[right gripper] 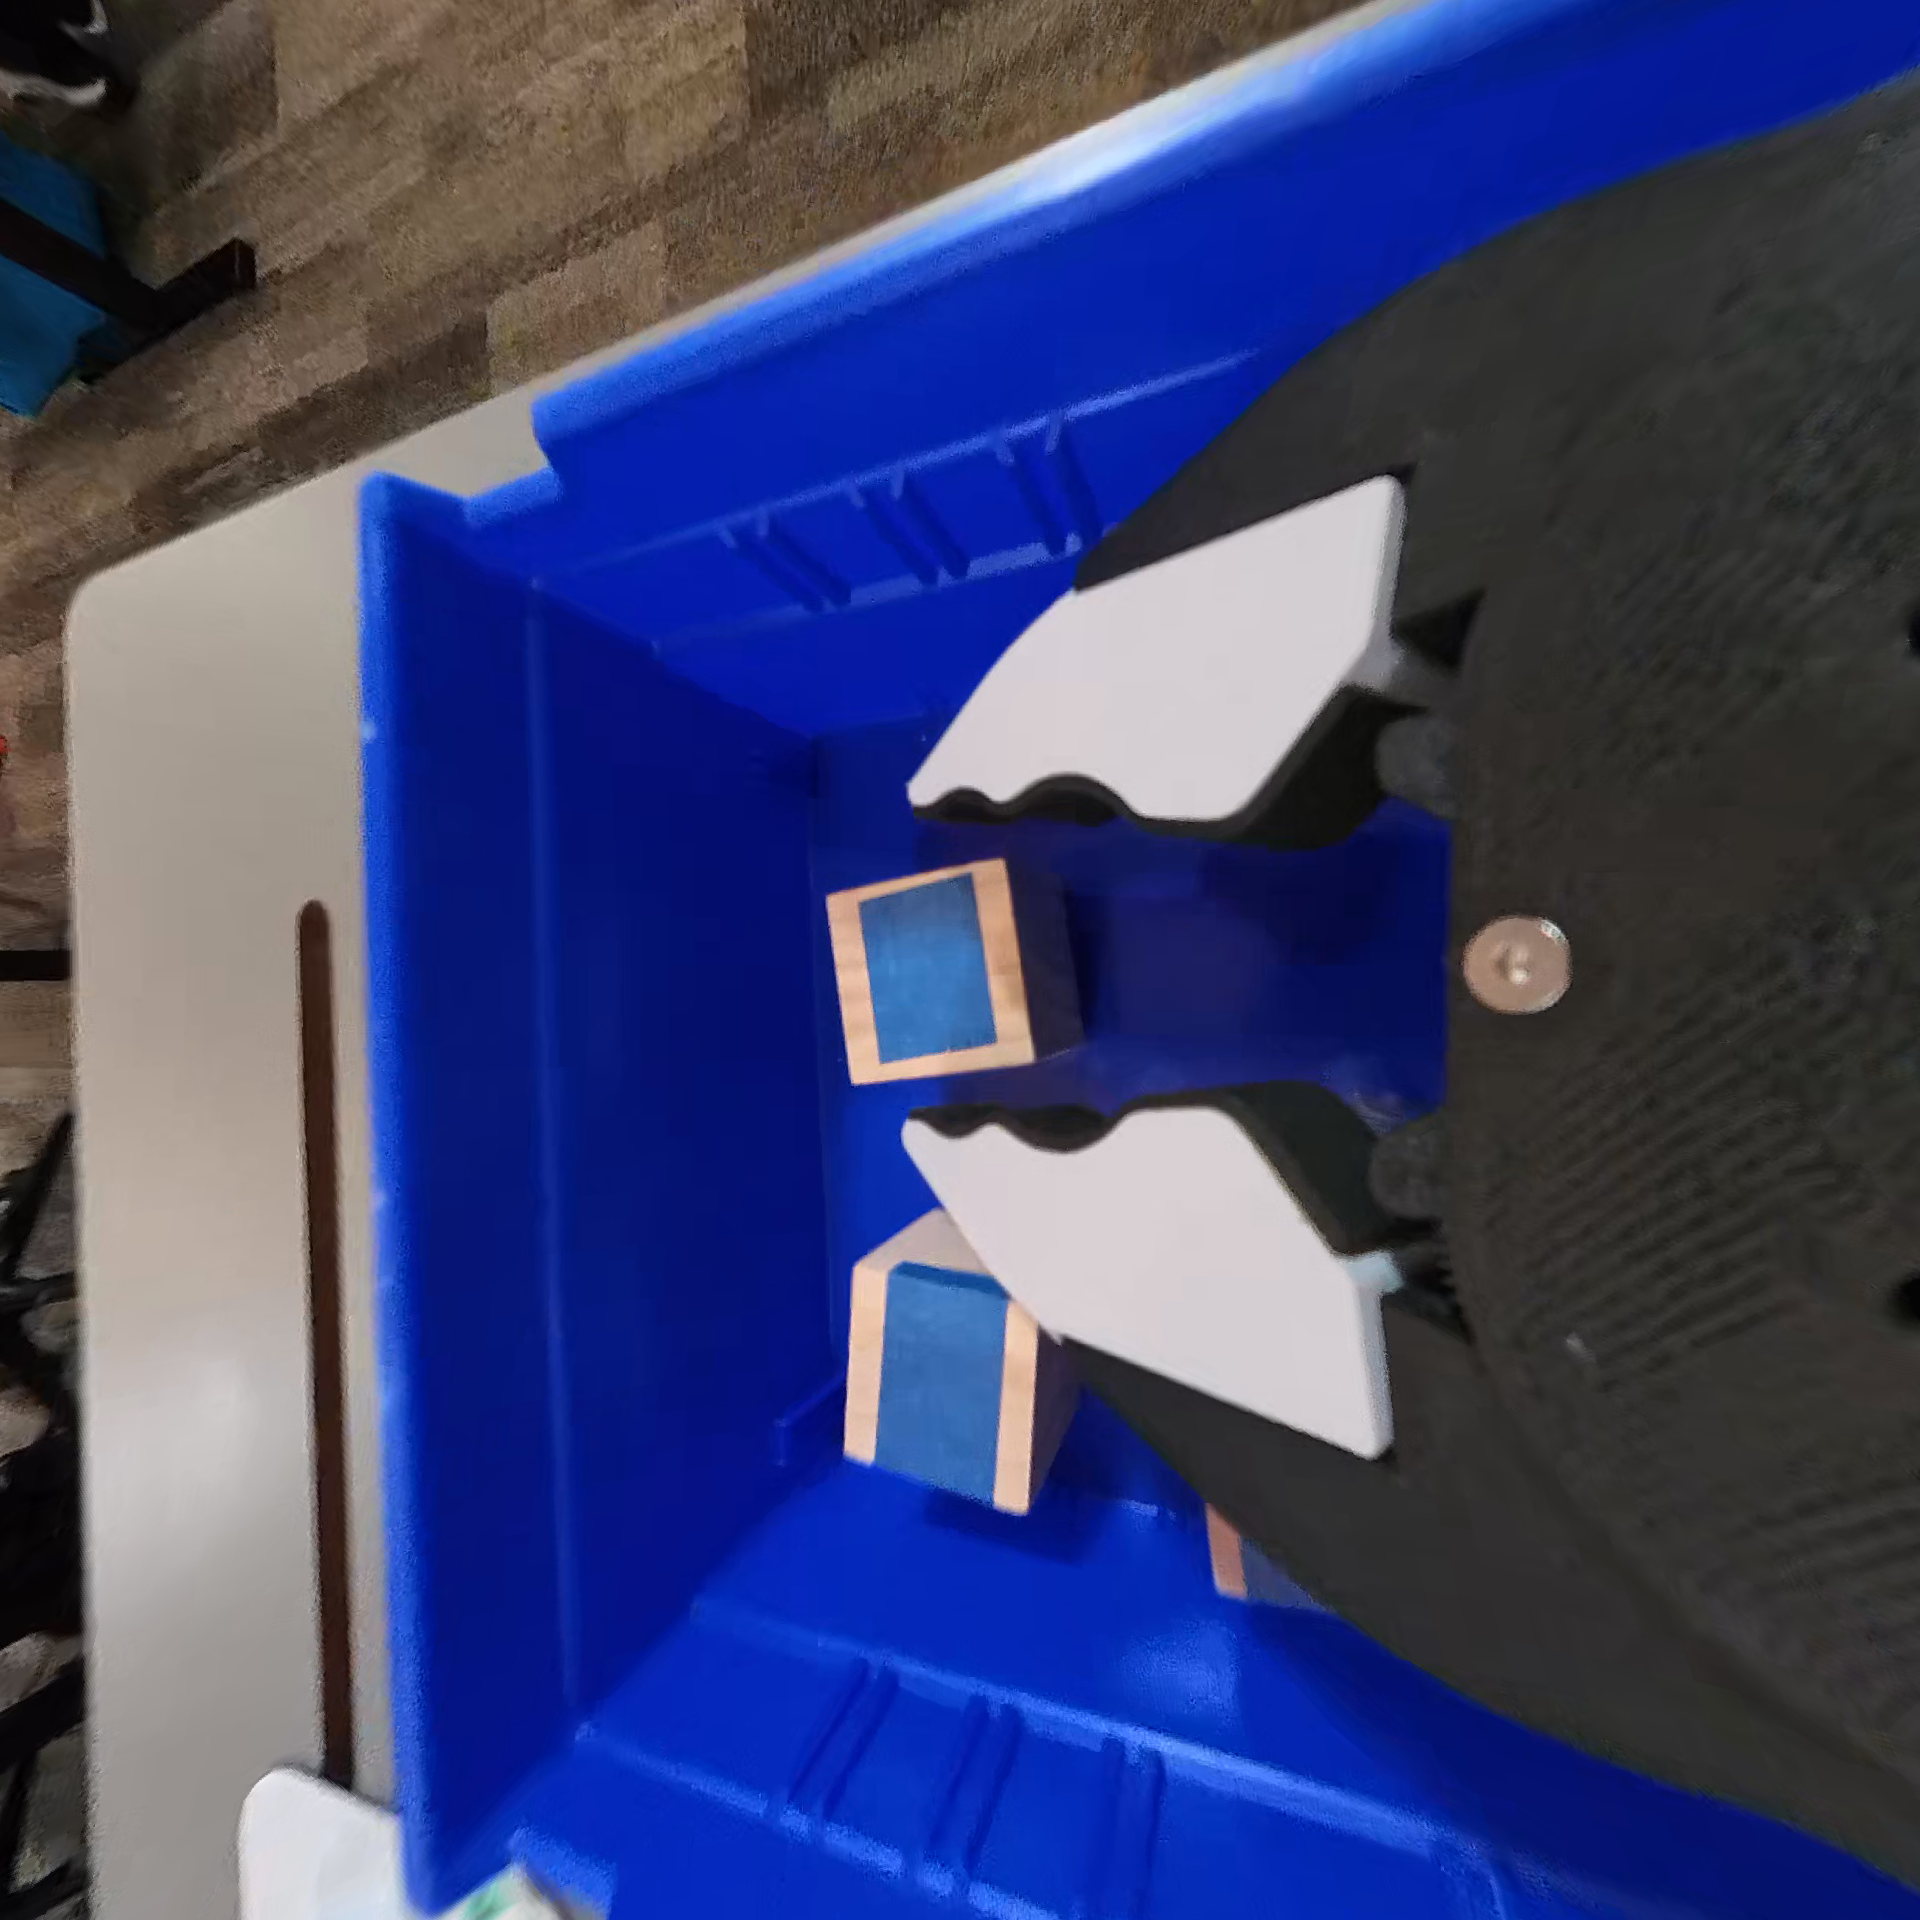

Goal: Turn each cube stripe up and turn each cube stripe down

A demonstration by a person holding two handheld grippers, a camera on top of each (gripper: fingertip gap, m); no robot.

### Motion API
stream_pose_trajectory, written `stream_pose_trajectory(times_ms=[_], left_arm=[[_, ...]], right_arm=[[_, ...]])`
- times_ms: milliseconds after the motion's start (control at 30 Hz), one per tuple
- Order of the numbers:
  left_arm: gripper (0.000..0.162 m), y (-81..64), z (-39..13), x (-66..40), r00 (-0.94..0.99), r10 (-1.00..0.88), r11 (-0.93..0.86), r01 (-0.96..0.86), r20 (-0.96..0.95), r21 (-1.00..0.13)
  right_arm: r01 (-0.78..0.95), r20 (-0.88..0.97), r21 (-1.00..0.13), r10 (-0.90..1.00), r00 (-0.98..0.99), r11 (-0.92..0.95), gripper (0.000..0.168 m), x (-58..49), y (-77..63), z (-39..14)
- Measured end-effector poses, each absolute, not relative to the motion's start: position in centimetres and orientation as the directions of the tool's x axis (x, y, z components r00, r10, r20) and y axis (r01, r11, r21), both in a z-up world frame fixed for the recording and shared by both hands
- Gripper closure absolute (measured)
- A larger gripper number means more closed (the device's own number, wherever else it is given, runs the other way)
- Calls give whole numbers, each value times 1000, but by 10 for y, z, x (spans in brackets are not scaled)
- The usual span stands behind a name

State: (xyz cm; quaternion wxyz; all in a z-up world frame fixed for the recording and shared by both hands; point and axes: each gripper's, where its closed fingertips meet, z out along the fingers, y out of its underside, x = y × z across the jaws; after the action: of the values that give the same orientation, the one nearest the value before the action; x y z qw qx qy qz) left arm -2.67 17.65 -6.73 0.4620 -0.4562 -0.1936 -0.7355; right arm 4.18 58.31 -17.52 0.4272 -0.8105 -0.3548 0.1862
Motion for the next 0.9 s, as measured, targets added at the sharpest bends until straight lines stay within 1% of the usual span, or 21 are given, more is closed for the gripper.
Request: stream_pose_trajectory(times_ms=[33, 133, 267, 367, 400, 433, 500, 533, 567, 600, 667, 733, 767, 833, 900], left_arm=[[98, 176, -67, -27, -156, -503, -497, 857, 850, -137], [98, 177, -67, -27, -156, -503, -494, 859, 850, -135], [98, 177, -68, -25, -121, -500, -487, 858, 858, -163], [98, 177, -66, -21, -76, -505, -484, 850, 860, -209], [98, 177, -65, -21, -62, -508, -481, 848, 859, -223], [98, 177, -65, -21, -46, -511, -476, 847, 858, -238], [99, 176, -63, -23, -11, -515, -461, 847, 857, -265], [99, 176, -64, -25, 5, -514, -453, 847, 858, -277], [99, 176, -64, -27, 22, -513, -446, 848, 858, -288], [99, 176, -65, -30, 41, -512, -436, 848, 858, -301], [99, 175, -69, -39, 93, -503, -409, 850, 859, -331], [100, 173, -71, -50, 148, -497, -377, 851, 855, -367], [100, 173, -73, -55, 182, -492, -361, 847, 851, -391], [100, 172, -82, -66, 280, -471, -340, 818, 837, -464], [101, 174, -94, -78, 393, -430, -321, 775, 813, -545]], right_arm=[[397, -16, -834, 736, 677, -383, 111, 42, 581, -168], [324, -62, -876, 748, 661, -359, 113, 42, 572, -136], [179, -96, -955, 819, 566, -235, 115, 29, 532, -63], [110, -71, -985, 893, 445, -133, 116, 6, 478, -14], [90, -56, -991, 916, 398, -99, 118, -3, 455, -1], [50, -49, -996, 937, 347, -70, 123, -11, 430, 9], [-126, -79, -991, 971, 225, -51, 137, -22, 370, 25], [-220, -95, -974, 985, 145, -61, 143, -25, 337, 27], [-275, -101, -958, 992, 69, -79, 144, -28, 304, 23], [-268, -101, -959, 995, 16, -93, 143, -33, 277, 9], [-139, -60, -988, 998, -10, -61, 137, -44, 238, -36], [-38, -30, -999, 998, 49, -28, 137, -52, 230, -68], [-7, -38, -999, 997, 65, -38, 134, -55, 232, -75], [53, -45, -998, 999, 12, -45, 115, -62, 231, -84], [123, -58, -991, 998, -1, -58, 112, -66, 237, -100]])
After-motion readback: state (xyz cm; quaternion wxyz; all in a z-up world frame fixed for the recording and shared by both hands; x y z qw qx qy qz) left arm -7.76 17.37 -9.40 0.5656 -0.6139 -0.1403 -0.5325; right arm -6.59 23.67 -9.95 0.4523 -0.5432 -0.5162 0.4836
